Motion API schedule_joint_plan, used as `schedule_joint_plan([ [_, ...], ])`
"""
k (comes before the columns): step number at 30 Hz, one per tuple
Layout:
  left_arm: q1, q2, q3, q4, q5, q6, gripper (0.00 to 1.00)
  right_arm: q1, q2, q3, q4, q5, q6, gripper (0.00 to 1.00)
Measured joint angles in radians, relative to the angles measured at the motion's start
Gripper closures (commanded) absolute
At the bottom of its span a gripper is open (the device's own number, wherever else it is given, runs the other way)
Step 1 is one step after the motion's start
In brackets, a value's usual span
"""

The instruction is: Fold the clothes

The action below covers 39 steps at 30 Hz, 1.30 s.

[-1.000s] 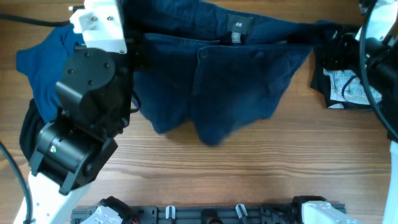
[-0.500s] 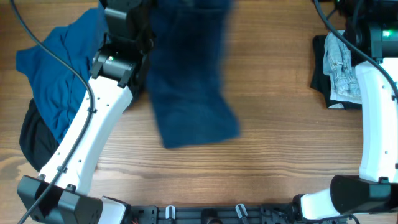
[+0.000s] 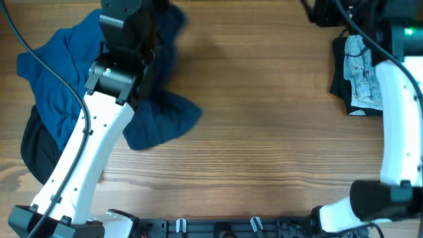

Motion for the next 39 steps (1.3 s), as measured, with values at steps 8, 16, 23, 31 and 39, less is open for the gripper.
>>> schedule_joint_plan([
  [8,-0.036,-0.179,0.0,-0.243,0.021,0.0,0.96,0.012,0.145,0.0,-0.166,-0.272,-0.032,0.33],
  [16,-0.036,-0.238,0.002,-0.326,0.044,0.0,0.96,0.161,0.145,-0.055,-0.185,-0.324,-0.076,0.3],
  [23,-0.036,-0.234,0.002,-0.33,0.047,0.0,0.96,0.27,0.146,-0.36,0.114,-0.313,0.017,0.25],
  [31,-0.036,-0.234,0.002,-0.356,0.047,0.0,0.96,0.298,0.15,-0.498,0.427,-0.288,0.195,0.2],
  [39,-0.036,-0.234,0.002,-0.393,0.048,0.0,0.96,0.298,0.151,-0.498,0.489,-0.254,0.257,0.19],
])
